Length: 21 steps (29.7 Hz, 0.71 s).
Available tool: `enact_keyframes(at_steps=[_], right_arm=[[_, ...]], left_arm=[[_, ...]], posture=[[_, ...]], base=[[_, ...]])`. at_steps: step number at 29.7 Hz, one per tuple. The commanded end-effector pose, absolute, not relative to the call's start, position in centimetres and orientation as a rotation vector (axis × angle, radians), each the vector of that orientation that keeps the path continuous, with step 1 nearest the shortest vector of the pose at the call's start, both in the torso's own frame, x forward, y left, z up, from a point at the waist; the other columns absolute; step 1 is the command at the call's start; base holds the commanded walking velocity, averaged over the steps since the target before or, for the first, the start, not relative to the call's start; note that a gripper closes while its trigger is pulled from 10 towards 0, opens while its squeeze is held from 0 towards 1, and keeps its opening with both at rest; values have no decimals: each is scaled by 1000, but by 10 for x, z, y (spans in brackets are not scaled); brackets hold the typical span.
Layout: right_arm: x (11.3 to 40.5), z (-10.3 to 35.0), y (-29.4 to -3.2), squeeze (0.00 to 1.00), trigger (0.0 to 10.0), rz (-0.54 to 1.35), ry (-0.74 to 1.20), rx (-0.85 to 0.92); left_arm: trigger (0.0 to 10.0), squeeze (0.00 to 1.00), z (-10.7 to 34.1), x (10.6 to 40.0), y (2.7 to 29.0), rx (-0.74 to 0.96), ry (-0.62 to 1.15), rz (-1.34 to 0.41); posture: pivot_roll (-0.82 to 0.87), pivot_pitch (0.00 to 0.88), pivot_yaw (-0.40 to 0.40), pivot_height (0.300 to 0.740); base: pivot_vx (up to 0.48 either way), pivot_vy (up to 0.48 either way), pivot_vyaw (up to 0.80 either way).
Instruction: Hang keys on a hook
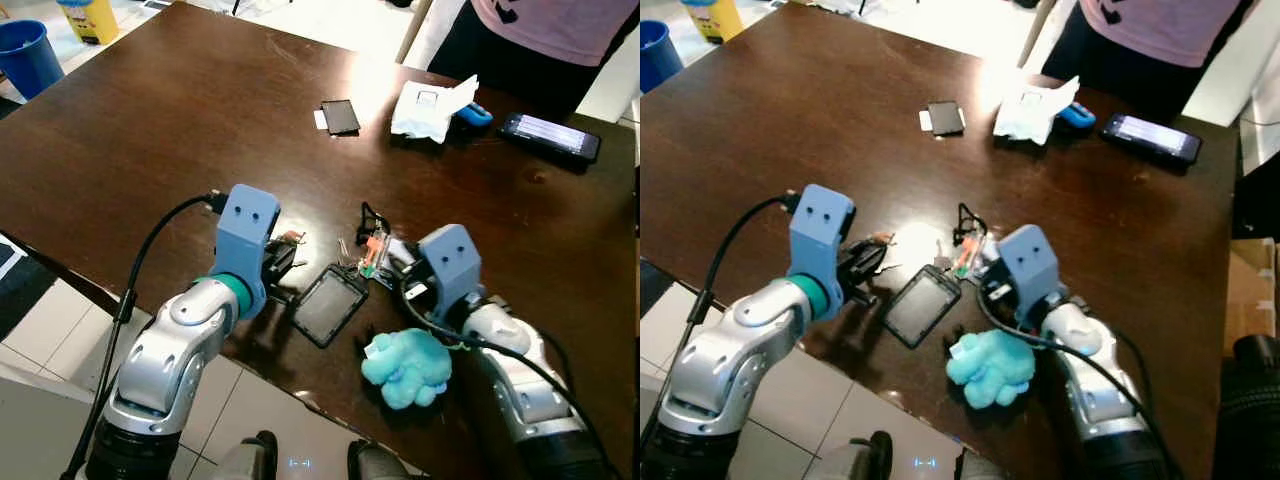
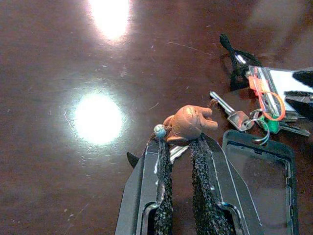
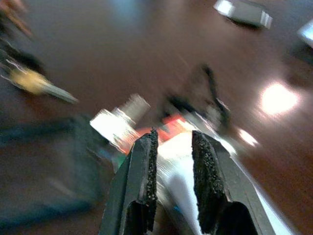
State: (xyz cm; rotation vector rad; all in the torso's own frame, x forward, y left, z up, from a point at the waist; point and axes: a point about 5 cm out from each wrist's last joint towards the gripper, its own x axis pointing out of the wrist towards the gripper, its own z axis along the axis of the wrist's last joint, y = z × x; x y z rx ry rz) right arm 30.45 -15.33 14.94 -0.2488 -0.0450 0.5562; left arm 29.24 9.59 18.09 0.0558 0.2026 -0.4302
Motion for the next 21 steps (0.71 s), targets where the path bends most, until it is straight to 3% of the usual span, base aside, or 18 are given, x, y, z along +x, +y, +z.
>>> enact_keyframes(at_steps=[1, 14, 21], right_arm=[[299, 151, -144, 0, 10000, 635, -49, -204], [302, 139, -138, 0, 10000, 674, 2, -231], [315, 130, -165, 0, 10000, 441, 68, -312]], left_arm=[[10000, 0, 177, 291, 97, 65, 221, -424], [10000, 0, 177, 290, 98, 69, 222, -418], [10000, 0, 176, 290, 99, 74, 223, -419]], posture=[[7, 157, 113, 740], [22, 149, 108, 740], [22, 149, 108, 740]], base=[[0, 0, 0], [0, 0, 0], [0, 0, 0]])
